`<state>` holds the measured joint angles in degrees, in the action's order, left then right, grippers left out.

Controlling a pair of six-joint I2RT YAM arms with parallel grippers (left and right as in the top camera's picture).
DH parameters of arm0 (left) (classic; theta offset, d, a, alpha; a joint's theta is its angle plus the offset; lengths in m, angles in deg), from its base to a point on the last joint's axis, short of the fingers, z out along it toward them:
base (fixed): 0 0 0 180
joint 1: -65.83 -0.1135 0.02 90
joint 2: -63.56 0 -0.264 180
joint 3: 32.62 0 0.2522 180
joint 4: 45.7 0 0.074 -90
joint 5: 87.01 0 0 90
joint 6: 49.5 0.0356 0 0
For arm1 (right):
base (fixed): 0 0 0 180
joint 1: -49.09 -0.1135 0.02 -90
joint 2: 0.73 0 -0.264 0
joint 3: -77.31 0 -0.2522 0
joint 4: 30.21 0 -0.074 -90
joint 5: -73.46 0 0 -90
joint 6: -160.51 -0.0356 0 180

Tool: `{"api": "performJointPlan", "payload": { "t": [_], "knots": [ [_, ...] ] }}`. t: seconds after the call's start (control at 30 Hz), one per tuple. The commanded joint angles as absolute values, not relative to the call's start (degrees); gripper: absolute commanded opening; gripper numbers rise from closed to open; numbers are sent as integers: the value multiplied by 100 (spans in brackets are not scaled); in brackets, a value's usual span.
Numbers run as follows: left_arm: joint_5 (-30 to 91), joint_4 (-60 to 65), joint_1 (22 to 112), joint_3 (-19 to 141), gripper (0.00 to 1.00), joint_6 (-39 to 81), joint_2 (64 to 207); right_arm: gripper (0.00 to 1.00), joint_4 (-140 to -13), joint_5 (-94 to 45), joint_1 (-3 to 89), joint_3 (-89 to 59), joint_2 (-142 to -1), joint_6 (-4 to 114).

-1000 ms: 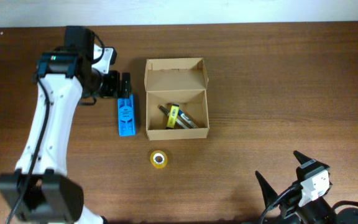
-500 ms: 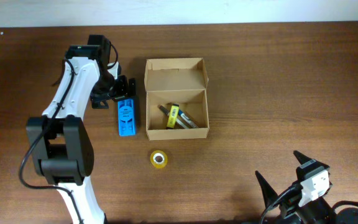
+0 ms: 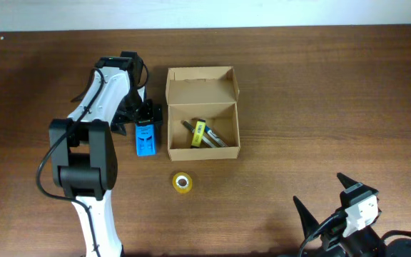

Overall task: Pack container
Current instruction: 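Reach the left gripper to the blue duster and grasp it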

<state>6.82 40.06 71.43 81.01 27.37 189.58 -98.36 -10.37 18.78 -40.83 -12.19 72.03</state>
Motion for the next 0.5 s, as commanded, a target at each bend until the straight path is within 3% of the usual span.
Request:
{"api": "performJointPlan", "payload": {
  "t": [0.0, 0.17, 0.27, 0.3, 0.37, 0.47],
  "knots": [
    [497, 4028, 7132, 8165, 100, 2659, 19089, 99, -9819, -986, 1911, -4083, -1187, 7150],
    [466, 4030, 7172, 8165, 98, 2656, 19286, 99, -9819, -986, 1911, -4083, -1187, 7150],
    [464, 4028, 7213, 8165, 89, 2654, 19366, 99, -9821, -986, 1911, -4083, -1187, 7150],
    [466, 4028, 7218, 8165, 79, 2654, 19384, 99, -9819, -986, 1911, -4083, -1187, 7150],
    [464, 4020, 7218, 8165, 76, 2637, 19408, 99, -9819, -986, 1911, -4083, -1187, 7150],
    [466, 3965, 7218, 8165, 62, 2635, 19408, 99, -9819, -986, 1911, -4083, -1187, 7150]
  ]
}}
